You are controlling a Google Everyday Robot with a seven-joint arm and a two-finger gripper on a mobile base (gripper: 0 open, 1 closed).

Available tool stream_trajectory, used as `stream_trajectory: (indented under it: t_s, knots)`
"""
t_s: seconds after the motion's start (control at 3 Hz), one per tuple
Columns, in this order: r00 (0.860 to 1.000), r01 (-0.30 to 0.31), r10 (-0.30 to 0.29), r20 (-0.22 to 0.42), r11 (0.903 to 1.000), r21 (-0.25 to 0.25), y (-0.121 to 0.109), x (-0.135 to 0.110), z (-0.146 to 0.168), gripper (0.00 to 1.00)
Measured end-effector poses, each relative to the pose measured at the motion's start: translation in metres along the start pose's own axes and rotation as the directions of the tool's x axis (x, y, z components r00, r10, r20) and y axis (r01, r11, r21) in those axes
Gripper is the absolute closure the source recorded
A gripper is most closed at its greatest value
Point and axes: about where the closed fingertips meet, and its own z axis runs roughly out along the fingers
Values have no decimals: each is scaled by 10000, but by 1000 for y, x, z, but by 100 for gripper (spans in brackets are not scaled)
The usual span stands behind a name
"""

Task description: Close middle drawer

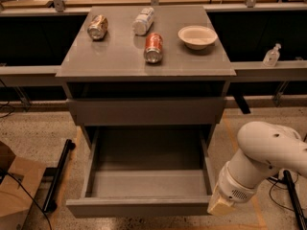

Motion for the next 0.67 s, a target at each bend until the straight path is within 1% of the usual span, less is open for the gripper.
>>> stream_trajectory:
  t_s: [0.33, 0.67]
  knots:
    - [9996, 51, -35, 282, 9984, -559, -13, -12, 27, 100]
    - [9976, 110, -35, 686, 9939, -1101, -29, -24, 60, 100]
